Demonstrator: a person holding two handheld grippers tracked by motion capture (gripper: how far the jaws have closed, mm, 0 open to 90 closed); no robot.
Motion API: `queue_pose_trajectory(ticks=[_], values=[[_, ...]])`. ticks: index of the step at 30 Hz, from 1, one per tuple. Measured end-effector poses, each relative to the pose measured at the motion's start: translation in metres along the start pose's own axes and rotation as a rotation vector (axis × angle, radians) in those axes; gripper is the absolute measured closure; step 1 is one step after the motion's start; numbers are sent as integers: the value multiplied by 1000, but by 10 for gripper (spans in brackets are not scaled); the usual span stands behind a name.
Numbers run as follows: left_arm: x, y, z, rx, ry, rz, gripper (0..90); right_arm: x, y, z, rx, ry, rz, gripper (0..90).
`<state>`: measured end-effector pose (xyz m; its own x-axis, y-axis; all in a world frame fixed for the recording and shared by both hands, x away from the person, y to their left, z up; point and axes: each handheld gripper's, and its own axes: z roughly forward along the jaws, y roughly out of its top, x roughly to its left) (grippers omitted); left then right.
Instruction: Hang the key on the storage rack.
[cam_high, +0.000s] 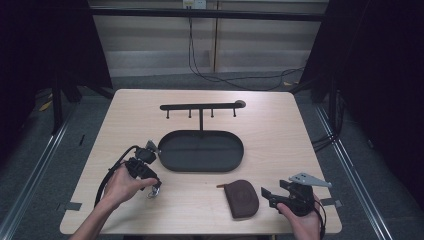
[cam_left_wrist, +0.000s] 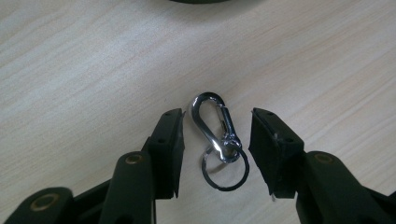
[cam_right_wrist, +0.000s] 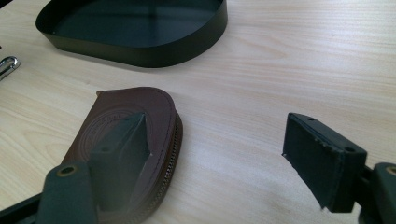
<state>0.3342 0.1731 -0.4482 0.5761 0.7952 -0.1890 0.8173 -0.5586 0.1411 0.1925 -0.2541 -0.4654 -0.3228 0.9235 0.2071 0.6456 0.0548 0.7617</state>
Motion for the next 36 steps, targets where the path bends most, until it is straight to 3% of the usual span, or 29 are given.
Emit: queue_pose_trajectory(ticks=[9, 21, 26, 29, 36], values=[[0, 3, 7, 17, 7, 3, 584, -1, 0, 1, 12, -2, 7, 229], [-4, 6, 14, 39, 23, 12, 562, 0, 0, 1, 12, 1, 5, 230], [-9, 7, 17, 54, 40, 38, 556, -1, 0, 1, 6, 9, 6, 227], [-10, 7, 19, 68, 62, 26, 556, -1, 0, 0, 0, 15, 11, 227], [-12, 7, 20, 52, 68, 35, 554, -1, 0, 0, -2, 6, 12, 234]])
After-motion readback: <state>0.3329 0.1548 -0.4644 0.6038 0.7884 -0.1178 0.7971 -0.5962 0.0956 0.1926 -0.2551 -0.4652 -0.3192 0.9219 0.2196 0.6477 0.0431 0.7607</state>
